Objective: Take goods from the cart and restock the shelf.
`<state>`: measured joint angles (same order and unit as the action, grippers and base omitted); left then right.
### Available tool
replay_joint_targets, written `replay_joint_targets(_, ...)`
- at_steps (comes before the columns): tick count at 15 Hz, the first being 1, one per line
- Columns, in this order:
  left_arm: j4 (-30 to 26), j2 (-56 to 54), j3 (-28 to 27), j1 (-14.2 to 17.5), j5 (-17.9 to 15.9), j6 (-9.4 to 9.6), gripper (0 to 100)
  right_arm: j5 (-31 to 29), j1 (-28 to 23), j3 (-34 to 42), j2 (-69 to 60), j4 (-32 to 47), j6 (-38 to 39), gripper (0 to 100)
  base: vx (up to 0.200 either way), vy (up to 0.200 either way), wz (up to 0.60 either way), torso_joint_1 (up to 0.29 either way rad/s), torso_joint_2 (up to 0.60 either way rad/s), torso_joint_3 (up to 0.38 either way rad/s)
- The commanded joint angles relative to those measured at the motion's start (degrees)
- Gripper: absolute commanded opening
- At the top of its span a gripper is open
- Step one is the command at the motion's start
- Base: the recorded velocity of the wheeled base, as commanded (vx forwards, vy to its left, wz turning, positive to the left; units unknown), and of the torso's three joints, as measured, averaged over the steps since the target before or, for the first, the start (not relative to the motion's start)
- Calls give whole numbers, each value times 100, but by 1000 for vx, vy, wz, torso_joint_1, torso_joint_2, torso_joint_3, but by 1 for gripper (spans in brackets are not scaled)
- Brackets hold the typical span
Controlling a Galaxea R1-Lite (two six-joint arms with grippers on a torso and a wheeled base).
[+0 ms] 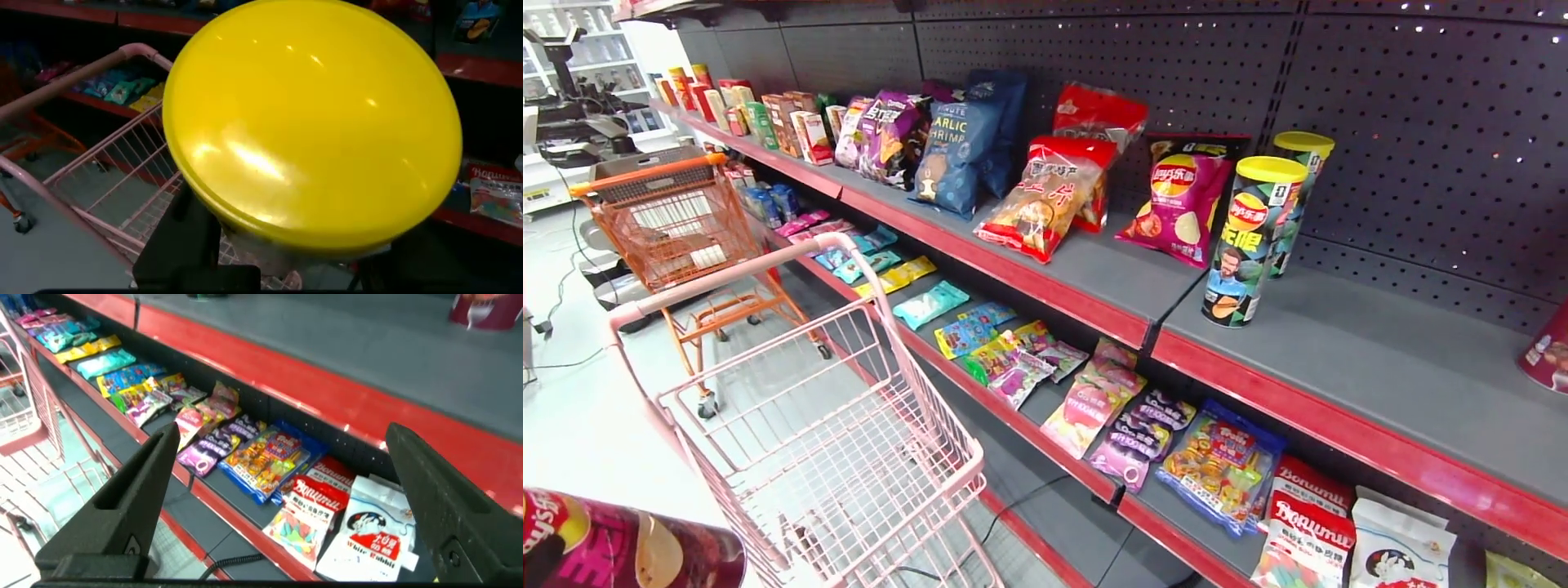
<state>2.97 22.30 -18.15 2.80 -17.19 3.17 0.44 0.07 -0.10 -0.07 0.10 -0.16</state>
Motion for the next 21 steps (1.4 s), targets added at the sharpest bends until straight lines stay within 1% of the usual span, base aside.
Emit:
replay_joint_targets(1, -7, 3, 5, 1, -4, -1, 0, 0, 1, 1, 7, -1, -11, 100, 0, 0, 0, 193, -447, -251)
replay_joint_targets(6, 1, -15, 119, 1, -13, 8, 0, 9, 1, 1, 7, -1, -2, 100, 0, 0, 0, 171, -392, -220)
replay_joint_targets(15, -7, 29, 145, -8, -48, 17, 0, 0, 1, 1, 7, -1, -2, 100, 0, 0, 0, 159, -353, -197)
replay_joint_targets(20, -7, 91, 145, -17, -48, 26, 0, 9, 1, 1, 7, -1, -2, 100, 0, 0, 0, 11, -33, -11)
replay_joint_targets(21, -7, 82, 145, -17, -48, 17, 0, 9, 1, 1, 7, -1, 7, 100, 0, 0, -600, 12, 2, -2)
